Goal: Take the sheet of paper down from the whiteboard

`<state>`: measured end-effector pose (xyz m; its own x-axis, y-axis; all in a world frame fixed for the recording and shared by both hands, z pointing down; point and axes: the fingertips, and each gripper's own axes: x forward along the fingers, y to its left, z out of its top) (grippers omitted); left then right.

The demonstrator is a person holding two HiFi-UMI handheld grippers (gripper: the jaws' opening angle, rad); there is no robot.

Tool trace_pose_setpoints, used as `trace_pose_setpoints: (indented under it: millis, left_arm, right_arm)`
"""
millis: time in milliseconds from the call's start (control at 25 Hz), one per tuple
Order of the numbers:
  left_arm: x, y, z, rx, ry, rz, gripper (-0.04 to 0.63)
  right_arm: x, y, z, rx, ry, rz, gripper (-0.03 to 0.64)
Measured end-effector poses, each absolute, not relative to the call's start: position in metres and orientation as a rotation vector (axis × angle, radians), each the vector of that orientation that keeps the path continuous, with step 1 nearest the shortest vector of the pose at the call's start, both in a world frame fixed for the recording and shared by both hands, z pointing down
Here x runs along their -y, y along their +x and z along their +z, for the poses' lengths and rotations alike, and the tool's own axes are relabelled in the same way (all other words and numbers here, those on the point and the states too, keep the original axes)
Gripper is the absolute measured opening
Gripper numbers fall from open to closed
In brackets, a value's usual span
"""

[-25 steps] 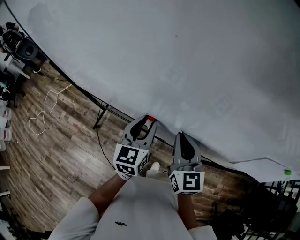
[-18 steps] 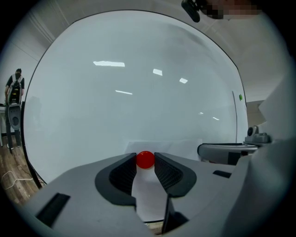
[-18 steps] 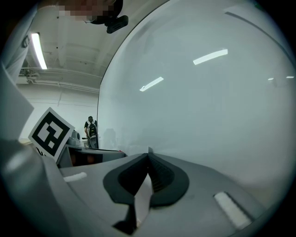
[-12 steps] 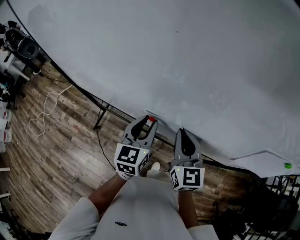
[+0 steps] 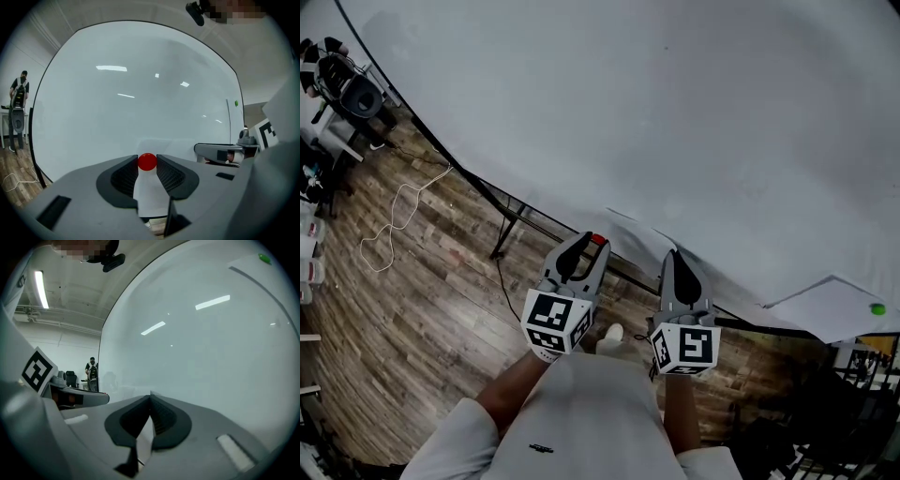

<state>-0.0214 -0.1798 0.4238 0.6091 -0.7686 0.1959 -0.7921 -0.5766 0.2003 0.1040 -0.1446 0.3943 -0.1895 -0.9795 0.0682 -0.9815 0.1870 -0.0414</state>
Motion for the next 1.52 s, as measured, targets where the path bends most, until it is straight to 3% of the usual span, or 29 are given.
trace_pose_setpoints:
  millis: [1520]
  left_arm:
    - [0.100, -0.068, 0.381, 1.280, 2.719, 0.062, 0.124]
  right_arm:
    - [0.025, 0.174, 0.365, 2.163, 2.262, -0.060, 0.011]
